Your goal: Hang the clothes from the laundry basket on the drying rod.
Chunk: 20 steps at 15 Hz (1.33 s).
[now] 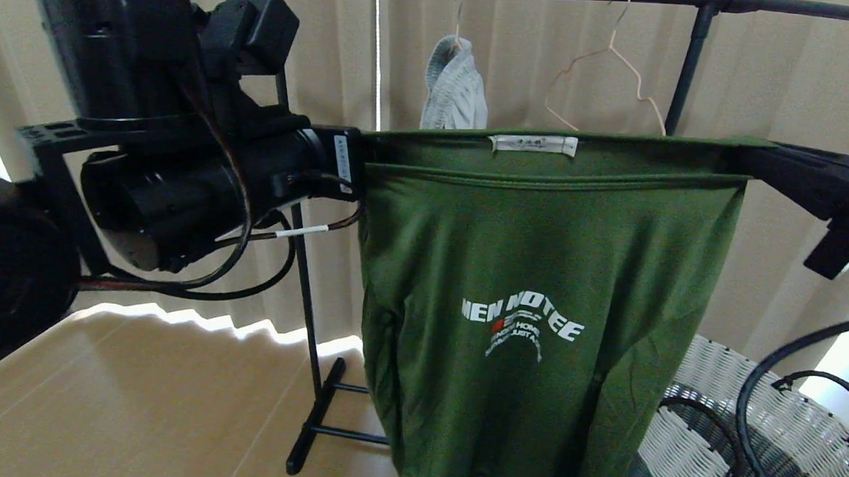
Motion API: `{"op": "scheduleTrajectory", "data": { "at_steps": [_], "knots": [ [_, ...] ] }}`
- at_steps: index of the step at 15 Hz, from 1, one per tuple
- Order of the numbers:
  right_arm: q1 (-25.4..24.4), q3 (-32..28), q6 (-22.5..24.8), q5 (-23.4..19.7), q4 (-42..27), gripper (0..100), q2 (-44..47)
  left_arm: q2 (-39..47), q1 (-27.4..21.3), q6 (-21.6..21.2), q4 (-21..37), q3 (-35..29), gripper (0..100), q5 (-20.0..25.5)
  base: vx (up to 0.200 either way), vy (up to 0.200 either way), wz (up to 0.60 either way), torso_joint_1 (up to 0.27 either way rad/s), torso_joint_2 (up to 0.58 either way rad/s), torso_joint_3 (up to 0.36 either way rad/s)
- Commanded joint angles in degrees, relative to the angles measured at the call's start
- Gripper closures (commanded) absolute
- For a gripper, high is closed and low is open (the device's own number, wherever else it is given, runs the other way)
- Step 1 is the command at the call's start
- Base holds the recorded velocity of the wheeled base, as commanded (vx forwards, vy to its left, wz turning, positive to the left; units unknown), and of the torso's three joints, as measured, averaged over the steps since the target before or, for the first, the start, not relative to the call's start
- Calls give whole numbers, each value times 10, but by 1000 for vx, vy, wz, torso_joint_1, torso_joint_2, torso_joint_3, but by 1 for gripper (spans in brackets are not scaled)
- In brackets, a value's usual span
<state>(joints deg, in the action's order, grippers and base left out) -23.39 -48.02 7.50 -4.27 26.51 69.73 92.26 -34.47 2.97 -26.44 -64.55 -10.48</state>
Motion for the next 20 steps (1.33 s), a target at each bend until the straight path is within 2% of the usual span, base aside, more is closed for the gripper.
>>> {"op": "scheduleTrajectory", "data": {
  "at_steps": [1,3,5,6,7,9,11,12,16,20],
  "knots": [
    [20,-18,2,0,44,100,74,-53,-2,-2,0,44,100,1,0,0,0,0,0,0],
    [20,-41,2,-1,71,100,117,-70,-6,-2,1,65,100,4,0,0,0,0,0,0],
    [20,-82,1,-2,107,100,164,-96,-33,-4,1,100,100,4,0,0,0,0,0,0],
    [20,-84,1,-2,108,100,167,-99,-35,-4,1,103,100,4,0,0,0,0,0,0],
    [19,-88,1,-2,126,100,180,-129,-57,-4,1,133,100,5,0,0,0,0,0,0],
    [19,-81,1,-1,131,100,181,-156,-87,-5,1,149,100,5,0,0,0,0,0,0],
    [19,-81,1,0,131,100,179,-159,-92,-10,1,148,100,4,0,0,0,0,0,0],
    [19,-76,2,2,129,100,172,-154,-92,-32,-2,146,100,4,0,0,0,0,0,0],
    [20,-39,3,3,125,100,130,-125,-86,-36,-10,119,100,2,0,0,0,0,0,0],
    [20,21,3,3,121,100,65,-62,-44,-40,-46,48,100,-6,0,0,0,0,0,0]
  ]
}}
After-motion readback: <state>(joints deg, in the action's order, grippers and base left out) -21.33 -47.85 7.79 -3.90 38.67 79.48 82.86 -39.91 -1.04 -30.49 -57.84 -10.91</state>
